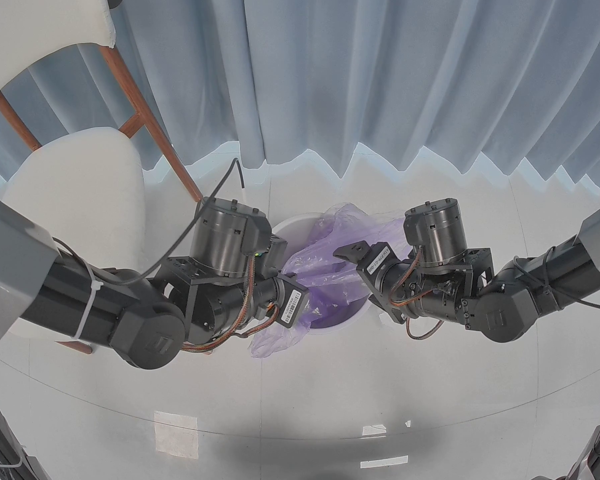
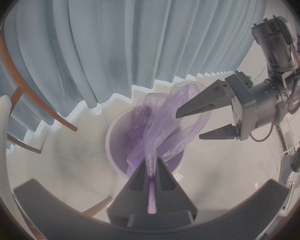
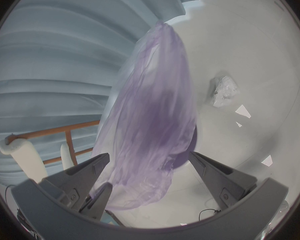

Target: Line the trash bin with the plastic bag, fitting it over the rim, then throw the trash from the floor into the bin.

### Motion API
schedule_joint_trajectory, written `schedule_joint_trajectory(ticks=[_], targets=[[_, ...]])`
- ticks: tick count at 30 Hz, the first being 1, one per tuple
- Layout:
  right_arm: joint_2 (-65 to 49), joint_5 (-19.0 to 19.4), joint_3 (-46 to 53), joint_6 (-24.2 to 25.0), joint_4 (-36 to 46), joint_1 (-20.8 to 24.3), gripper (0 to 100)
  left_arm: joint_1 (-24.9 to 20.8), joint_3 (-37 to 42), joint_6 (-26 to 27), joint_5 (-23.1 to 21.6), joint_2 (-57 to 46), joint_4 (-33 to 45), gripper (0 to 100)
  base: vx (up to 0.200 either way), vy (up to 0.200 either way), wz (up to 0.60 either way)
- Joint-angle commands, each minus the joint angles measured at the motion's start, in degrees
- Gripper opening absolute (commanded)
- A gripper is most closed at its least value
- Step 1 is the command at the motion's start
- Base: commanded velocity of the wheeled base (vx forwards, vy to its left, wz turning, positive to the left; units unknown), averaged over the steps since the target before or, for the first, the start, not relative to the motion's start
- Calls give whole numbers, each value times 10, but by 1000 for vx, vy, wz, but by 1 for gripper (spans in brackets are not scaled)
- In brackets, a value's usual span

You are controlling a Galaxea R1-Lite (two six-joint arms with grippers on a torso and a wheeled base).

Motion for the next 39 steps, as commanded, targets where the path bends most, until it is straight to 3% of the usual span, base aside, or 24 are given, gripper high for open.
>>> schedule_joint_trajectory(ticks=[1,3,4,14,19,21,25,26,27,31,35,39], targets=[[20,-2,-12,0,1,-11,100,0,0,0,1,1,0,0,0,0,0],[27,-5,-17,0,1,-12,100,0,0,0,0,1,0,0,0,0,0],[27,-6,-17,0,1,-12,0,0,0,0,0,1,0,0,0,0,0],[60,-9,-47,1,1,-8,0,0,4,-1,0,0,0,0,0,0,0],[14,-6,-47,-14,6,-9,0,1,10,-2,-3,-8,0,0,0,0,0],[-2,-2,-45,-49,5,-10,0,1,10,-9,-2,-13,0,0,0,0,0],[-33,32,-25,-189,-2,-12,0,2,7,-21,-2,-24,2,0,0,0,0],[-33,32,-25,-189,-2,-12,0,2,7,-21,-2,-24,2,0,0,0,0],[-50,66,-9,-249,-5,-15,0,11,5,-21,-2,-29,7,0,0,0,0],[-72,135,30,-358,-7,-26,0,43,-17,-22,-2,-38,13,0,0,0,0],[-70,180,60,-467,-8,-57,0,86,-45,-30,-4,-43,37,0,0,0,0],[-67,210,68,-511,-8,-86,0,110,-52,-69,-3,-50,49,0,0,0,0]])
